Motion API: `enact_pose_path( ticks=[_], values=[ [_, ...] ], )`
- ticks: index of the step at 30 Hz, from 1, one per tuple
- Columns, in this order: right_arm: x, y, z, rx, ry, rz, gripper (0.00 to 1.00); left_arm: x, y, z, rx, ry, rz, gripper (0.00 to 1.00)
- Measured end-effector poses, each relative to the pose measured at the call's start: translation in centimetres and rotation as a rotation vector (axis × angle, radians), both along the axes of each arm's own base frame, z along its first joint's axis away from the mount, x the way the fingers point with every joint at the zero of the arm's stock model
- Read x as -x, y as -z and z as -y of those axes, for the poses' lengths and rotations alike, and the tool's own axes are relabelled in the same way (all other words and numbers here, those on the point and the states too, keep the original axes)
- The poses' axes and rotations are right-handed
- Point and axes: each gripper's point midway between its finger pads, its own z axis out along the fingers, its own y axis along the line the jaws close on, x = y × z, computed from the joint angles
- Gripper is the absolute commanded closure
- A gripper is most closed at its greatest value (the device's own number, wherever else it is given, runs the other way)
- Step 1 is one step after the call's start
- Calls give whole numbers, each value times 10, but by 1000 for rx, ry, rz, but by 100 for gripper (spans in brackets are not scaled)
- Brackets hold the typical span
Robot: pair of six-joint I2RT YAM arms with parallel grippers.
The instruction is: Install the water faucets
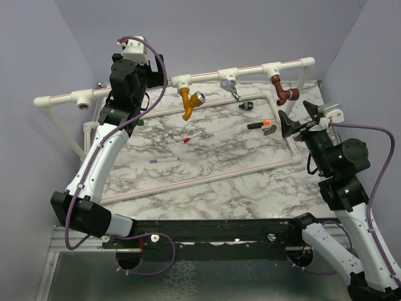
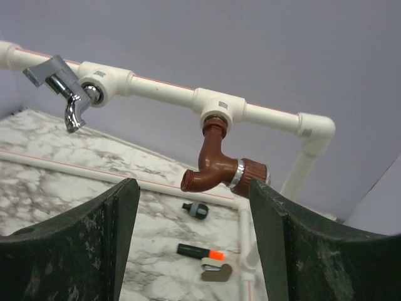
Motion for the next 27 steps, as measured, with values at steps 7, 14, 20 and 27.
enact_pose_path(
  ticks=[7, 14, 20, 27],
  values=[
    [-1, 7, -15, 374, -69, 146, 23, 0, 0, 0, 0, 0, 0, 1],
    [-16, 32, -26, 631, -102, 206, 23, 0, 0, 0, 0, 0, 0, 1],
    [-32, 34, -24, 788, -42, 283, 23, 0, 0, 0, 0, 0, 0, 1],
    [-48, 20, -15, 935, 102, 386, 27, 0, 0, 0, 0, 0, 0, 1]
  ],
)
